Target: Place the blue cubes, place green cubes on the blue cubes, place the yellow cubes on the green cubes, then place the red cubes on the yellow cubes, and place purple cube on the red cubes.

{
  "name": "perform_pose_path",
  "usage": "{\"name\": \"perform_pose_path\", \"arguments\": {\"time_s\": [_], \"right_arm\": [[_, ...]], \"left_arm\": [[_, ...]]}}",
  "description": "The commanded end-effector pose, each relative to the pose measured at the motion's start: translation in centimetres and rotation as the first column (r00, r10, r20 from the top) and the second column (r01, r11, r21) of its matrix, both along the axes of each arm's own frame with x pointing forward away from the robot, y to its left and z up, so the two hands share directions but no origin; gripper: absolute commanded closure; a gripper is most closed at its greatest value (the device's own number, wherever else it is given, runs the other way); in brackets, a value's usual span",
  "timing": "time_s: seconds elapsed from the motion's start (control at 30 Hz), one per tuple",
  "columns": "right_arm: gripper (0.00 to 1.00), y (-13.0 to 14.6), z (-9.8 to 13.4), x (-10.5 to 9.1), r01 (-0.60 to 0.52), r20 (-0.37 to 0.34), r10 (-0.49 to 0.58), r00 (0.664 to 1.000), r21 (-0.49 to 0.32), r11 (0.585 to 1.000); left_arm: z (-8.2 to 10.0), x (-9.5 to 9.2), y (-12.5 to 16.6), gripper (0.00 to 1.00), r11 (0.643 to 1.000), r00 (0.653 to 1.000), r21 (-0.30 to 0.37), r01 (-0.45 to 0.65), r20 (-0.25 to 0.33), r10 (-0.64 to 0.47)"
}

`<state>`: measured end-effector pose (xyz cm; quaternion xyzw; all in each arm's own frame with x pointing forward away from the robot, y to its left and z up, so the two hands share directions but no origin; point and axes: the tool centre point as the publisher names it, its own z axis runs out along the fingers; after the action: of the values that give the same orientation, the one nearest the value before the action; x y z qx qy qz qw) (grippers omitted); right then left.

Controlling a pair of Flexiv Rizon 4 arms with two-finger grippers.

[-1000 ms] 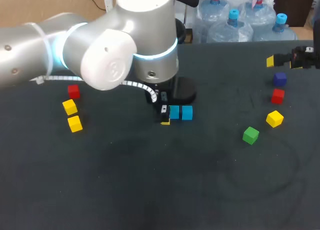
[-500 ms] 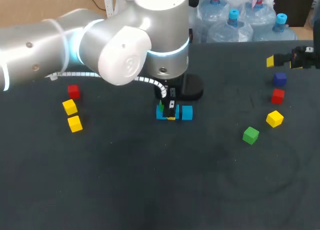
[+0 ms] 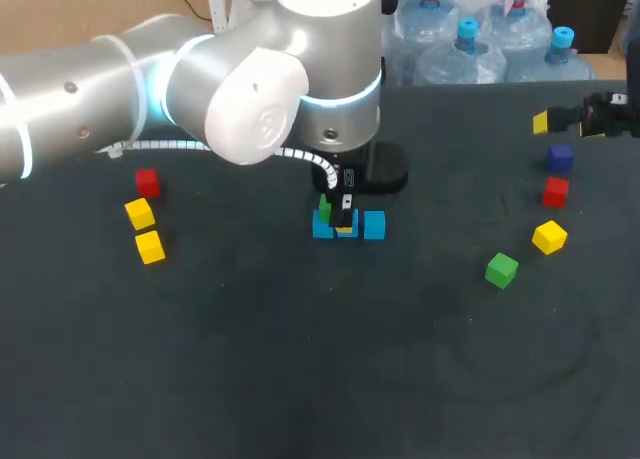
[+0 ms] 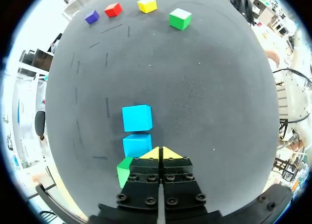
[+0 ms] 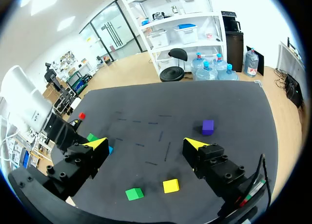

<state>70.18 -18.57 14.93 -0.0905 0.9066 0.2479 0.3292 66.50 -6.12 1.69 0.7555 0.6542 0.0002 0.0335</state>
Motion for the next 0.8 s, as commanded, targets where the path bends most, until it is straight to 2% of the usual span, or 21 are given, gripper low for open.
{"name": "perform_pose_path", "arguments": {"time_s": [0.03,0.6,0.8], "right_arm": [[0.0,0.0,0.0,-0.1,0.001,0.0,-0.001,1.0,-0.002,1.0],[0.0,0.0,0.0,-0.1,0.001,0.0,-0.001,1.0,-0.002,1.0],[0.0,0.0,0.0,-0.1,0.001,0.0,-0.001,1.0,-0.002,1.0]], "left_arm": [[-0.2,0.2,-0.1,1.0,1.0,1.0,0.001,0.0,-0.002,0.0],[0.0,1.2,-0.4,1.0,1.0,1.0,-0.002,0.003,0.012,-0.002],[1.4,0.0,-0.2,1.0,0.999,1.0,-0.028,0.024,0.016,-0.023]]}}
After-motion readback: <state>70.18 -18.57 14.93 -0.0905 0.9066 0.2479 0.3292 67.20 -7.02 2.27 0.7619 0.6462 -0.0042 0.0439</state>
